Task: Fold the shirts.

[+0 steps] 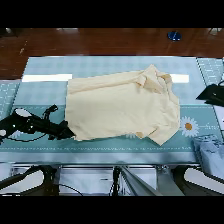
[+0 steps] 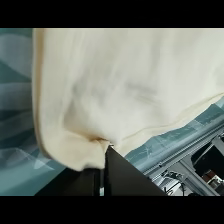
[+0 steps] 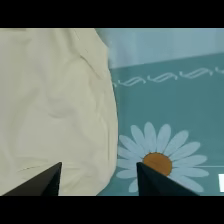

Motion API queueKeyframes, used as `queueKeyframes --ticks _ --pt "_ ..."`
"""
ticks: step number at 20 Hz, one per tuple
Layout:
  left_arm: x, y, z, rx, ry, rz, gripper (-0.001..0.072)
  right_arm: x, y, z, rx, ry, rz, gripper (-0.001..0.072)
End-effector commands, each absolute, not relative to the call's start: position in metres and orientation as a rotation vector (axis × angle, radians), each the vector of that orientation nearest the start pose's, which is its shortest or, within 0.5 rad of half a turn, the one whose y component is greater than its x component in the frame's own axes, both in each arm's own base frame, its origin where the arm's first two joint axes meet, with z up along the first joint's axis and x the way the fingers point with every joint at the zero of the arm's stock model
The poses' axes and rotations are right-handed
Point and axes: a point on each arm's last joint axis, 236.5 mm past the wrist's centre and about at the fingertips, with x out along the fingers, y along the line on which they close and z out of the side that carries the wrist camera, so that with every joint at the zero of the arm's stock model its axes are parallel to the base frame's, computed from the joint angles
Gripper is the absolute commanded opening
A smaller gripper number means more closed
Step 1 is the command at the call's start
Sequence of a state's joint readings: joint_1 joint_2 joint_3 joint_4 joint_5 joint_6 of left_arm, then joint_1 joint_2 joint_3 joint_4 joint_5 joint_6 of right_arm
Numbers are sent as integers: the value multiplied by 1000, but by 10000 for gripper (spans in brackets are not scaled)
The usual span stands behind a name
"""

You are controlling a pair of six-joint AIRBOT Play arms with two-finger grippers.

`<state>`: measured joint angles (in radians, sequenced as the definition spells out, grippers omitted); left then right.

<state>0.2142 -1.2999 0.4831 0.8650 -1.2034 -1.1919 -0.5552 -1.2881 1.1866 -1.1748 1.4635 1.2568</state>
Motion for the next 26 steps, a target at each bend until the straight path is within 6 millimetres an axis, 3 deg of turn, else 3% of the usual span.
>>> queueKeyframes --ticks 1,4,8,13,17,18,19,20,22,23,24,26 --pt "196 -102 -122 -718 1701 -373 29 292 -76 -14 760 1356 129 541" --pt "197 -102 -122 -718 1701 -372 29 260 -64 -51 777 1452 123 541" --pt "196 -102 -122 -716 1700 -375 30 231 -55 -79 787 1535 95 541" --pt "196 -102 -122 -716 1700 -375 29 228 -41 -96 795 1538 88 540" --pt "197 -103 -121 -711 1692 -390 29 251 -15 -108 757 1504 71 515" --pt "198 -104 -121 -713 1687 -395 29 256 -9 -110 741 1505 60 420" --pt "200 -104 -120 -713 1683 -397 29 260 0 -110 727 1506 77 152" --pt "202 -104 -118 -704 1676 -409 29 263 11 -107 731 1505 105 30" --pt "218 -107 -99 -690 1620 -480 28 274 31 -83 739 1466 230 29" --pt "237 -109 -75 -704 1545 -526 27 287 36 -58 737 1397 283 29" --pt "262 -110 -44 -717 1424 -573 27 304 34 -27 717 1303 308 29" --pt "319 -103 57 -705 1059 -649 27 341 27 75 604 1013 345 29"
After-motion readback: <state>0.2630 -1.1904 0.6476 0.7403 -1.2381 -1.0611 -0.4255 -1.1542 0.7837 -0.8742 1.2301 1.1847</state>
